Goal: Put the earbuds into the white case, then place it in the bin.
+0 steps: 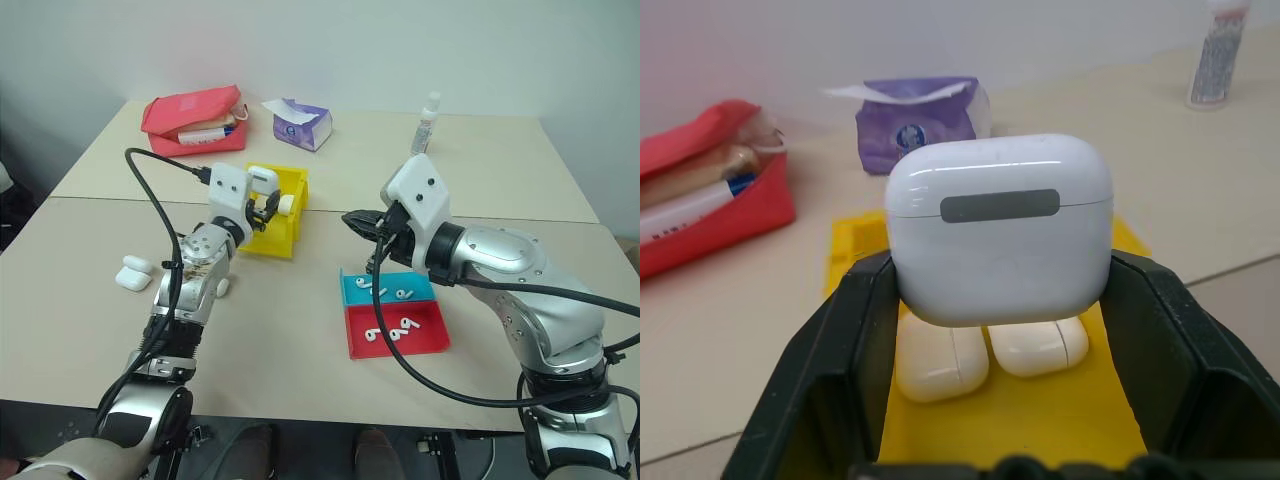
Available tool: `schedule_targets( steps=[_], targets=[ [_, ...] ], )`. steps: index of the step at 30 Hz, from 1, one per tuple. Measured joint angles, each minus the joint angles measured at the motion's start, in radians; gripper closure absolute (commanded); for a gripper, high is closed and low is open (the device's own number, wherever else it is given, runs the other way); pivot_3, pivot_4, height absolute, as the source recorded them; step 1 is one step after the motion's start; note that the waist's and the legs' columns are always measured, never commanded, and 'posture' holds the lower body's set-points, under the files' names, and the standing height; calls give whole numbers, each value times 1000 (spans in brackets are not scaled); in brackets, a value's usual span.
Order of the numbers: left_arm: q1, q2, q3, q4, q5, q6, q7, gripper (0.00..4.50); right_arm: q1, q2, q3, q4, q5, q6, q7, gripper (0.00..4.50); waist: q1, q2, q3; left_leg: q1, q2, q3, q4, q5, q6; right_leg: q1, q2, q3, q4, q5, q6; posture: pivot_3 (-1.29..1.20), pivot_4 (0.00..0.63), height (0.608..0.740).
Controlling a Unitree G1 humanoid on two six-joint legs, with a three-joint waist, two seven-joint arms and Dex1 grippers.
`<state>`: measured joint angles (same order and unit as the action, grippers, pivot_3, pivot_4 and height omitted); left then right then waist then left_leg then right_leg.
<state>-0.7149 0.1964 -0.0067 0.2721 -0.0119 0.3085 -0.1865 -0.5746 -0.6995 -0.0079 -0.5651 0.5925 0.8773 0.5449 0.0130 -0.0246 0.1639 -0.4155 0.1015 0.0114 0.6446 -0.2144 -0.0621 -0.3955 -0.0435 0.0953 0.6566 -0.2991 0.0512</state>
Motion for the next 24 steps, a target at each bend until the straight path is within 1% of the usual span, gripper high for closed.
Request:
schedule_targets(
  steps=[2, 3, 6, 8, 10, 11, 12, 16, 18, 21, 24],
  targets=[
    [0, 8, 1, 9, 6, 3, 0, 93, 8, 0, 0, -6, 0, 0, -2, 4500, -1, 0, 0, 0, 0, 0, 0, 0, 0, 0, 0, 0, 0, 0, 0, 0, 150, 740],
    [0, 12, 4, 8, 6, 5, -4, 34, 12, 0, -1, -9, 0, 0, -3, 4500, -1, 0, 0, 0, 0, 0, 0, 0, 0, 0, 0, 0, 0, 0, 0, 0, 150, 740],
    [18, 43, 10, -25, -16, 15, -54, 34, 25, 0, -4, -17, 2, 0, -4, 4500, -2, 0, 0, 0, 0, 0, 0, 0, 0, 0, 0, 0, 0, 0, 0, 0, 150, 740],
    [48, 83, 15, -81, -62, 40, -135, 34, 33, 12, -12, -18, 12, 0, -6, 4500, -5, 0, 0, 0, 0, 0, -1, 0, 0, 0, 0, 0, 0, 0, 0, 0, 150, 740],
    [94, 142, 32, -163, -142, 92, -241, 34, 45, 28, -20, -26, 19, -6, -4, 4500, -9, 0, 0, 0, 0, 0, -1, 0, -1, -1, 0, 0, 1, 0, 0, 0, 150, 740],
    [133, 196, 42, -227, -190, 122, -313, 34, 56, 36, -21, -28, 17, -27, -2, 4500, -13, 0, 0, 0, 0, 0, -1, 1, -1, -1, 0, 0, 1, 0, 0, 0, 150, 740],
    [178, 256, 64, -298, -240, 154, -385, 34, 79, 41, -24, -30, 8, -53, -2, 4500, -17, 0, 0, 0, 0, 0, -2, 1, -1, -1, 0, 0, 1, 0, 0, 0, 150, 740],
    [303, 413, 149, -505, -414, 248, -566, 34, 156, 65, -27, -17, -23, -130, 4, 4500, -18, 0, 0, 1, 0, 0, -1, 1, -2, 0, -1, 0, 0, 0, 0, 0, 150, 740],
    [383, 490, 232, -607, -530, 296, -653, 34, 234, 61, -39, 5, -45, -193, 32, 4500, -18, 0, 0, 1, 0, 0, -1, 1, -2, 1, -1, 0, 0, 0, 0, 0, 150, 740],
    [458, 562, 323, -691, -628, 342, -711, 34, 302, 30, -48, 51, -82, -259, 83, 4500, -18, 0, 0, 2, 0, 0, -1, 1, -2, 1, -1, 0, 1, 0, 0, 0, 150, 740],
    [566, 630, 416, -772, -715, 392, -751, 34, 325, -12, -103, 68, -35, -293, 194, 4500, -26, 0, 0, 6, 1, 1, -2, 1, -1, 3, 0, 0, 2, 0, 0, 0, 150, 740]
  ],
)
